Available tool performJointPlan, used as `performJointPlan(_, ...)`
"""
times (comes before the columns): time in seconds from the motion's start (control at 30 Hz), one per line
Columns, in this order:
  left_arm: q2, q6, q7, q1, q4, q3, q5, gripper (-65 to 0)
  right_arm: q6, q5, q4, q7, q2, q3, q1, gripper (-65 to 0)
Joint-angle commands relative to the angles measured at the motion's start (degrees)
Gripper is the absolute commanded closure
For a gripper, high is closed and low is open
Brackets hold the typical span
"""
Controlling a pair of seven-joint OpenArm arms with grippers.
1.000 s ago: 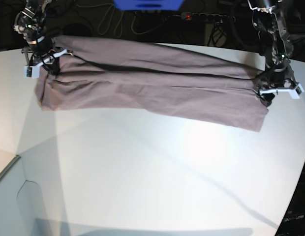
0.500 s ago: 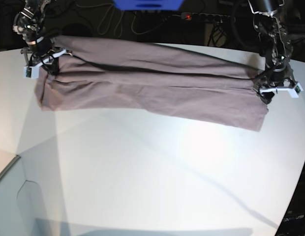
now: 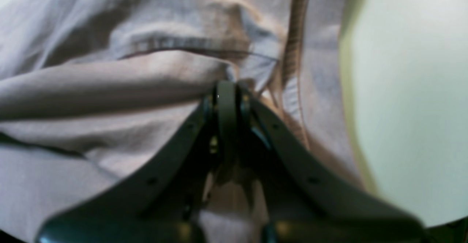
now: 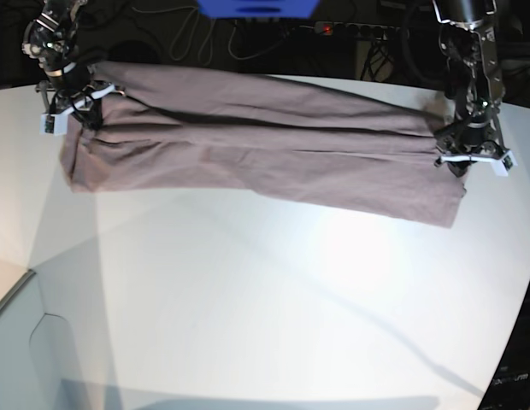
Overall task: Layout the t-shirt on the table in an organized manner, then fold the t-shirt properly
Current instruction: 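Hold the shirt strip taut between both grippers above the table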
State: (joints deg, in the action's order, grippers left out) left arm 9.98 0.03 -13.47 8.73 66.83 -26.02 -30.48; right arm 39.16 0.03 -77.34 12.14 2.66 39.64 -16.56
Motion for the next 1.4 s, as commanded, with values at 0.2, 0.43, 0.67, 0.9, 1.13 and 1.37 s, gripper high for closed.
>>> performJointPlan(0.2,0.53,0.01,-0.20,-0.07,-0.85,0.04,-0.25,-8.1,0.84,-0.16,-0.68,0.12,-0.59,0.14,-0.28,0.0)
performJointPlan(0.43,1.41,-0.08,-0.20,-0.07,-4.01,0.04,-0.33,-0.2,0.84,-0.16,-0.68,0.12,-0.59,0.14,-0.28,0.0)
performJointPlan(0.67,1.67,-0.08,-0.20,0.19,-2.08,-0.13,-0.86,-0.2,0.84,-0.16,-0.68,0.12,-0.59,0.14,-0.28,0.0)
performJointPlan(0.9,1.23,-0.08,-0.11,3.80,7.68,-0.13,-0.95,-0.2,0.84,-0.16,-0.68,0.12,-0.59,0.14,-0.19,0.0)
performJointPlan(1.13,0.97,-0.08,-0.20,4.76,11.72,0.04,-0.95,-0.2,0.84,-0.16,-0.68,0.12,-0.59,0.14,-0.01,0.0)
performJointPlan(1.37,-0.53,-0.08,-0.20,5.82,14.62,0.04,-0.95,-0.2,0.84,-0.16,-0.59,0.12,-0.59,0.14,0.16,0.0)
